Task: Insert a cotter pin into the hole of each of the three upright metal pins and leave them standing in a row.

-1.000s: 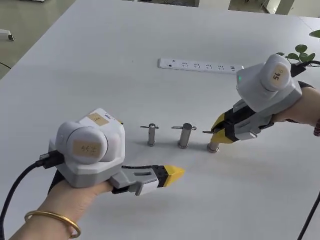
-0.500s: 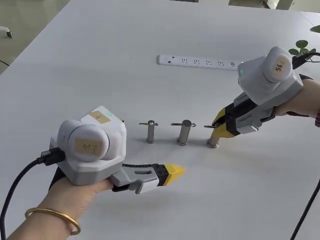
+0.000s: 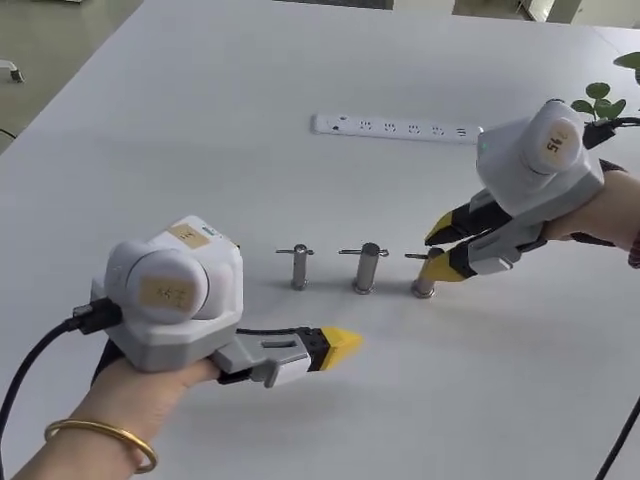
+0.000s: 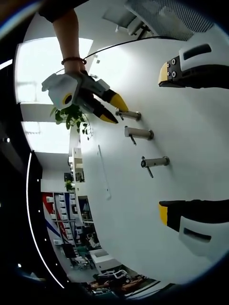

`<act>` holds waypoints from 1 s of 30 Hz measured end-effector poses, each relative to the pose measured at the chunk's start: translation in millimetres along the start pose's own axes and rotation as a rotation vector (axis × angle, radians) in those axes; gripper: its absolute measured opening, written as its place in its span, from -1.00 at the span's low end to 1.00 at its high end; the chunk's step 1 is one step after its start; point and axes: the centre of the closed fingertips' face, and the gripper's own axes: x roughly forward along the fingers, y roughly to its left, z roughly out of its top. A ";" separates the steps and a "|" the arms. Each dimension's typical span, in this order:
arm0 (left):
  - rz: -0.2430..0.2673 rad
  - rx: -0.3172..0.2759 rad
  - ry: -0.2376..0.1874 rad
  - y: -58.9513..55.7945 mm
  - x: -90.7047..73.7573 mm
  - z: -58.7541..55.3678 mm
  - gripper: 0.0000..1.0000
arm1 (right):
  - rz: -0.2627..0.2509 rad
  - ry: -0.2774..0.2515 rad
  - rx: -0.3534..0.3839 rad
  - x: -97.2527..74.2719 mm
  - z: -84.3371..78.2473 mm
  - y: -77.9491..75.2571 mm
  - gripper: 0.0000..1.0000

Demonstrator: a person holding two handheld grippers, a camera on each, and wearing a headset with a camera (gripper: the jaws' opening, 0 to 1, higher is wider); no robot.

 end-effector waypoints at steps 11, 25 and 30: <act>0.044 -0.053 -0.006 10.7 -9.9 0.0 0.91 | -0.122 -0.123 0.204 -24.3 5.3 13.1 -0.27; 0.066 -0.056 -0.011 7.5 -28.3 4.7 0.89 | -0.275 -0.332 0.576 -46.0 11.4 35.5 -0.02; 0.091 -0.073 -0.029 9.0 -34.6 6.3 0.86 | -0.357 -0.415 0.613 -52.8 10.3 39.8 -0.01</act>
